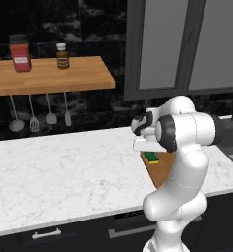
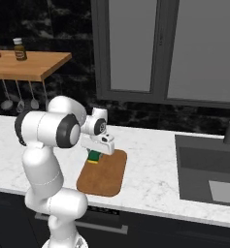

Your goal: Pick up the sponge from the counter and clean the cutting board by briefly scrubbing or pressing down on the cutting board. Once finished, release the sponge.

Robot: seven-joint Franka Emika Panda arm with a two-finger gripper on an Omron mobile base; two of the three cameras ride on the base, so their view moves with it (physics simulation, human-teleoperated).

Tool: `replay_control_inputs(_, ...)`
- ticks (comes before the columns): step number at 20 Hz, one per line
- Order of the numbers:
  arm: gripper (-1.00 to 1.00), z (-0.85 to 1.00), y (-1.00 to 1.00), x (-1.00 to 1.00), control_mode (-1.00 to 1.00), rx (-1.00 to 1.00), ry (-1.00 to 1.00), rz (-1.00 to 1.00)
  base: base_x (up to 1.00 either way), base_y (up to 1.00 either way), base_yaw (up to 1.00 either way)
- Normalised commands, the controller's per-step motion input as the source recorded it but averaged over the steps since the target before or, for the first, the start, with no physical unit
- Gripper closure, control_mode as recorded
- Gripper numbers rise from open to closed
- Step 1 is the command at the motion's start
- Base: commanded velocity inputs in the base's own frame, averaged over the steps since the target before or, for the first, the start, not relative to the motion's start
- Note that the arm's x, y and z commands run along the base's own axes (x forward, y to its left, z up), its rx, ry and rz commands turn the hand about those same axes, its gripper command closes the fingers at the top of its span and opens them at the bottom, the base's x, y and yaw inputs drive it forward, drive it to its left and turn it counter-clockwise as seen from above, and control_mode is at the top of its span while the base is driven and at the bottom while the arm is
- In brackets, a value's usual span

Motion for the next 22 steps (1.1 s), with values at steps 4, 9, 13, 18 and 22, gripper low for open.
replay_control_inputs(4, 1.0, -0.48, -0.03, 0.21, -1.0, -0.01, 0.0, 0.0, 0.0, 0.0, 0.0)
replay_control_inputs(9, 1.0, -0.28, -0.17, 0.24, -1.0, 0.0, 0.0, 0.0, 0.0, 0.0, 0.0)
replay_control_inputs(13, 1.0, -0.3, -0.33, 0.1, -1.0, 0.0, 0.0, 0.0, 0.0, 0.0, 0.0)
replay_control_inputs(18, 1.0, -0.15, -0.36, 0.01, -1.0, 0.0, 0.0, 0.0, 0.0, 0.0, 0.0)
replay_control_inputs(22, 1.0, -0.02, -0.19, -0.08, -1.0, 0.0, -0.02, 0.0, 0.0, 0.0, 0.0)
